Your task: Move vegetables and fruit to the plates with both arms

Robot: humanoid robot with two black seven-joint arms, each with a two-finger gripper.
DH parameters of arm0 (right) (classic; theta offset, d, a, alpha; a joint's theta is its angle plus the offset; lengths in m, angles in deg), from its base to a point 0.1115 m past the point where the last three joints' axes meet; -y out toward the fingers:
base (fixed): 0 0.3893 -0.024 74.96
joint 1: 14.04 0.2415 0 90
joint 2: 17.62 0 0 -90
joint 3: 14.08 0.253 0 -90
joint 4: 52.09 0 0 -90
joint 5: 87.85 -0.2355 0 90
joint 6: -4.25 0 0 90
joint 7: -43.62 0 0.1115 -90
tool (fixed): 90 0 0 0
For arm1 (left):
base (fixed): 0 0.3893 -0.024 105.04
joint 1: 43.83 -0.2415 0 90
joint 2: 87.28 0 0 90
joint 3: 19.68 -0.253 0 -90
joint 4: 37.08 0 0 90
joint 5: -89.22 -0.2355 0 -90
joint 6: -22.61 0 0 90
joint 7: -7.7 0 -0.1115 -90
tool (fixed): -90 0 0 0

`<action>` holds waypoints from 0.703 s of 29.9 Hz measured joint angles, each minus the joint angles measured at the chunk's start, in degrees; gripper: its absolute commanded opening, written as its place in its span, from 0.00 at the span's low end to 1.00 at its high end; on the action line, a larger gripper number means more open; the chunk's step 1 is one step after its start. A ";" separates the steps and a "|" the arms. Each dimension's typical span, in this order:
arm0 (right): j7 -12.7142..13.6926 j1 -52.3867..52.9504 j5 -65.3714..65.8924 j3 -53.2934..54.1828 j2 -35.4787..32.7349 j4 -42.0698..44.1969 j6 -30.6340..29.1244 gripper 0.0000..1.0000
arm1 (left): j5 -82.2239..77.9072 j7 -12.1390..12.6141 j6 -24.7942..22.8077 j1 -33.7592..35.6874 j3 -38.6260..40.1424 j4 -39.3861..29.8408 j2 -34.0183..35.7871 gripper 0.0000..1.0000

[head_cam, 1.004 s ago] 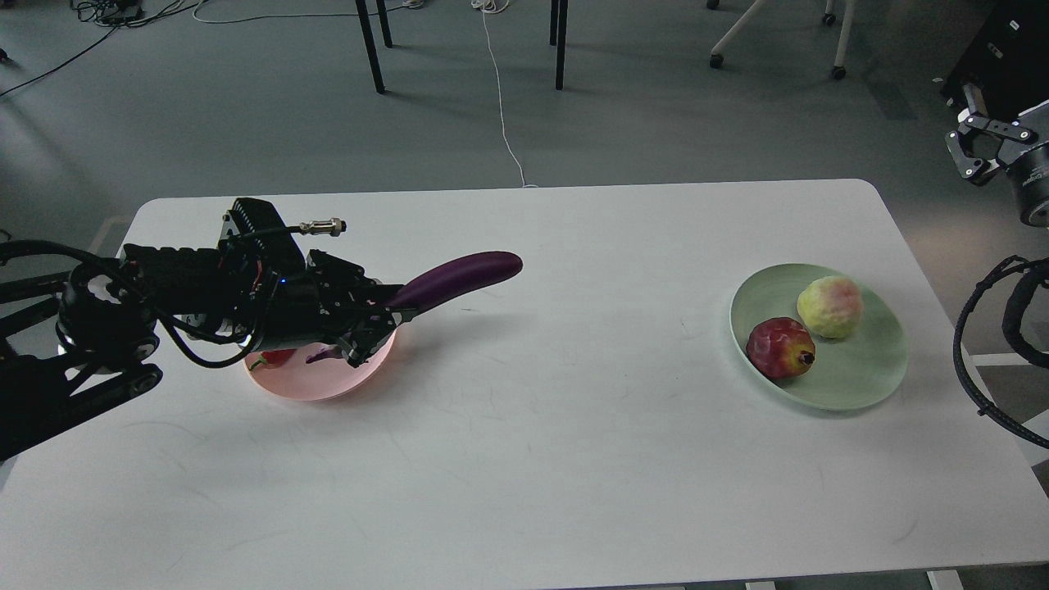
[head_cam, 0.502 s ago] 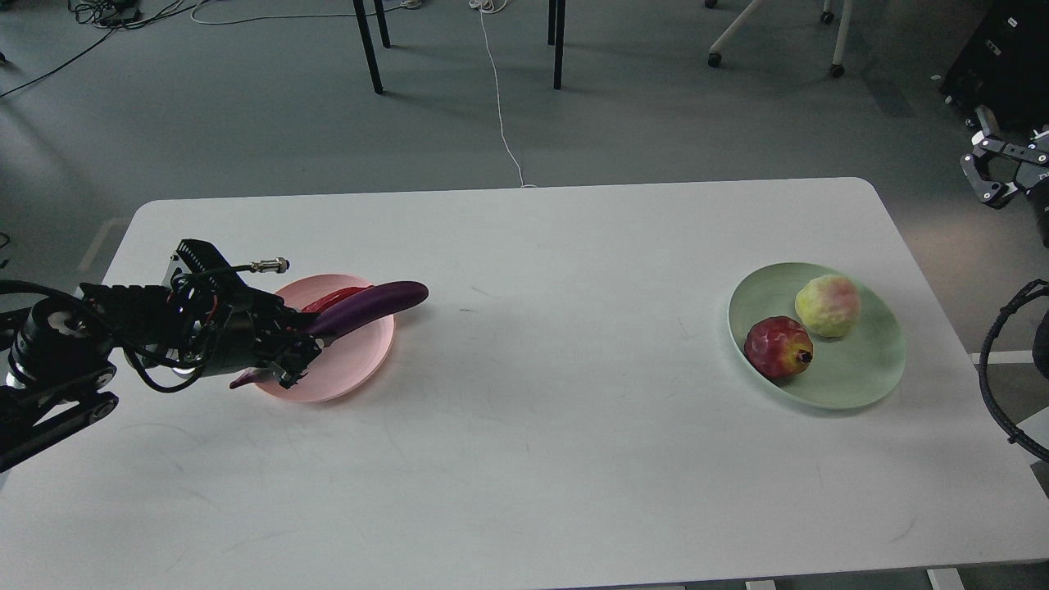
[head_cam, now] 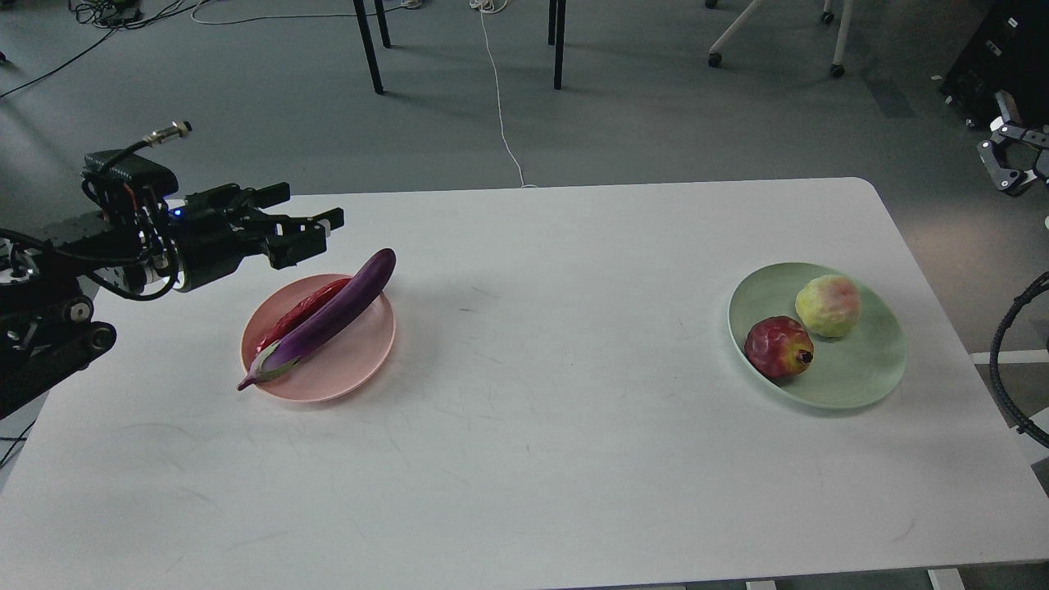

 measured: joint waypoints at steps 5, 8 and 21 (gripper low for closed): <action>0.00 1.32 0.00 0.47 0.08 -0.22 0.42 0.99 | 21.39 -0.16 0.38 0.36 1.23 2.87 -2.19 0.98; 0.00 2.88 -0.01 0.63 0.08 0.15 1.35 0.99 | 32.03 -0.08 0.39 1.12 1.43 5.90 -4.51 0.98; 2.38 6.05 -0.18 0.65 6.69 4.00 4.61 0.99 | 82.12 -0.41 -7.50 1.49 16.62 25.28 -18.43 0.98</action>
